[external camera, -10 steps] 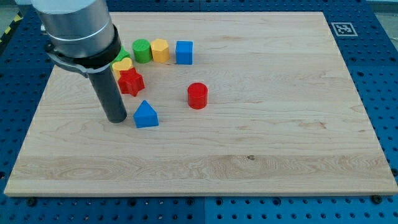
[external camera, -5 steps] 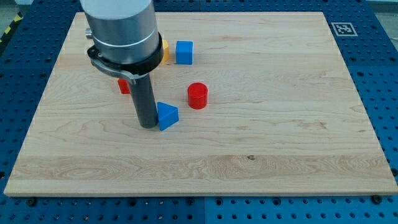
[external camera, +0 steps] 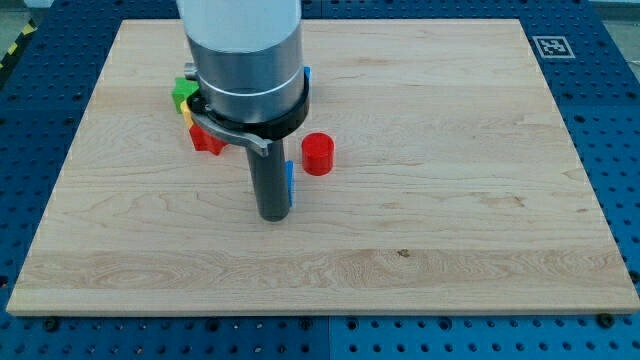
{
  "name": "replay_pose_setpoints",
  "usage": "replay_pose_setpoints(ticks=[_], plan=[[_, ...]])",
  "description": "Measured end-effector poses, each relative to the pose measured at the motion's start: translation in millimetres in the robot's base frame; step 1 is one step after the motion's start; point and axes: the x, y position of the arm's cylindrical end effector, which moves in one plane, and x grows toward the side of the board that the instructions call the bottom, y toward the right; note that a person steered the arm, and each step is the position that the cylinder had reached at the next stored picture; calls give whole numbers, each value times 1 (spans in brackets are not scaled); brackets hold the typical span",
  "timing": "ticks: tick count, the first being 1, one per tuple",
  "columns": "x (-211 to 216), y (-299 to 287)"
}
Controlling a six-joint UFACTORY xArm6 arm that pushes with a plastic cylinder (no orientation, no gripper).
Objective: Move the blue triangle to the left of the red circle
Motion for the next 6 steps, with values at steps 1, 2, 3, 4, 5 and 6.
replay_pose_setpoints(ticks=[1,2,3,4,5,6], plan=[[0,15],[0,18],[-5,18],[-20,17],[-33,13],[-49,11]])
